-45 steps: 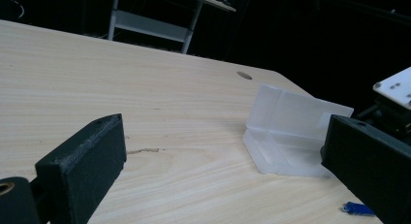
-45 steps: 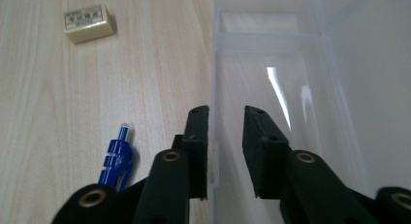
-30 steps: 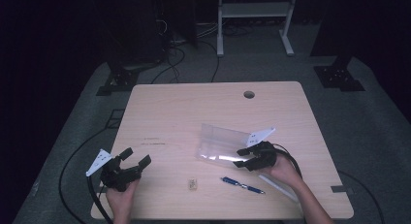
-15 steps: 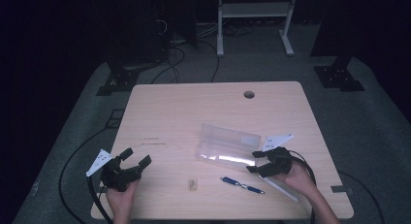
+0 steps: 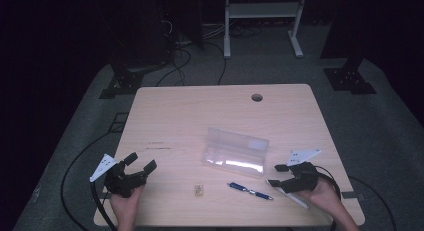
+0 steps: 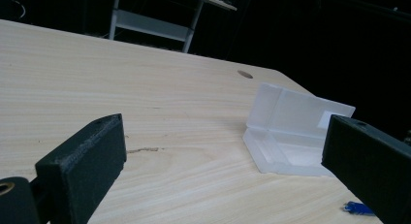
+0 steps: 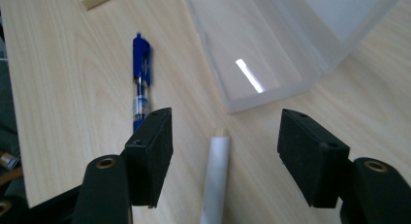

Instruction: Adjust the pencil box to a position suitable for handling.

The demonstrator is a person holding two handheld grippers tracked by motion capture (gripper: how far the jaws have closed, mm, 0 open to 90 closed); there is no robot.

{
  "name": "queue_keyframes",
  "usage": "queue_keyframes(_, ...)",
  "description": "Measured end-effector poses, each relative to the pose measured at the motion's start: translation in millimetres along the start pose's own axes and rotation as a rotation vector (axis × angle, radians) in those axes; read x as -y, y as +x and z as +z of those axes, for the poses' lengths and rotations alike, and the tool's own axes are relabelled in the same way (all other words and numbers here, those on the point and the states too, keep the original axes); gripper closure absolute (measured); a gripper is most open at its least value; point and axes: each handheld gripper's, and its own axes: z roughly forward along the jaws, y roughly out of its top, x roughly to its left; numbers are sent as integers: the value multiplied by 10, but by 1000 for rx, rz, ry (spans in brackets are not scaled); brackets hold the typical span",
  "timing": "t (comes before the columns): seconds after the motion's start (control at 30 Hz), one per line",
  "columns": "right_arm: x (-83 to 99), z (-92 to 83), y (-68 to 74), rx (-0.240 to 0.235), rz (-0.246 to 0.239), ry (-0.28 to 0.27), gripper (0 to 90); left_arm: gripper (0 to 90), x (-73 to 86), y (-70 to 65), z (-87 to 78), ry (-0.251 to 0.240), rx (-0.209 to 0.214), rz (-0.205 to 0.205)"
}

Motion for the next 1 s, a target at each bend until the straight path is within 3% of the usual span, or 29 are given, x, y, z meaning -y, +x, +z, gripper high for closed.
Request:
queue_keyframes(0.37,222,-63,86,27,1,56,415,11,4,-2,5,1,0,-1)
queue_keyframes(1.0,430,-125,138,58,32,41,575,12,6,7,-1,-1,-3,-4)
